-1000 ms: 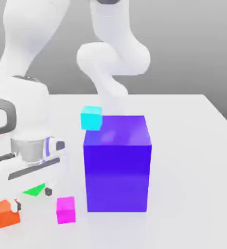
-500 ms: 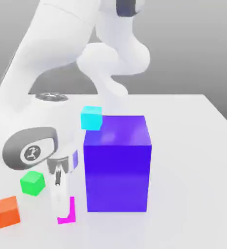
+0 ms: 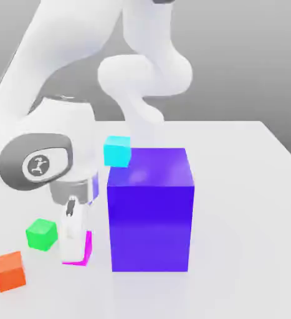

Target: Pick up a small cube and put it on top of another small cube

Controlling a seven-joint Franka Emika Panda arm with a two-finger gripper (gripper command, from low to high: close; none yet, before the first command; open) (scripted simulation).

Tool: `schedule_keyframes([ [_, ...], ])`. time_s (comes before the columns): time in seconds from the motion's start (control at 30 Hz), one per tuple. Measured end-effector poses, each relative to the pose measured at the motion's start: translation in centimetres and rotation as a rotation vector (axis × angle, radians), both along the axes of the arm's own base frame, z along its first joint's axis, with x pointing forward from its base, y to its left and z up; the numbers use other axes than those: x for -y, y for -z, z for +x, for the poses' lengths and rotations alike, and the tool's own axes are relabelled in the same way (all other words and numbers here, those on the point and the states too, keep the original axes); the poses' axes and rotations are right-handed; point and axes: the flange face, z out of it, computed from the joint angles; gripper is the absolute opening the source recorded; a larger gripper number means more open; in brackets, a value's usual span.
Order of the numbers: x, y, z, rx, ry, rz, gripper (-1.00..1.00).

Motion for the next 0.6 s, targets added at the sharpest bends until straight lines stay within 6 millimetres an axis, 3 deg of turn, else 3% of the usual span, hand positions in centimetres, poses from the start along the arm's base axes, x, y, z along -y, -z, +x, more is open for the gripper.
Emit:
schedule_keyframes([
  [0.37,3.8,-7.1,1.9,0.391,0.302,-0.136,-1.0],
  [0.6,3.8,-7.1,2.0,0.395,0.303,-0.139,-1.0],
])
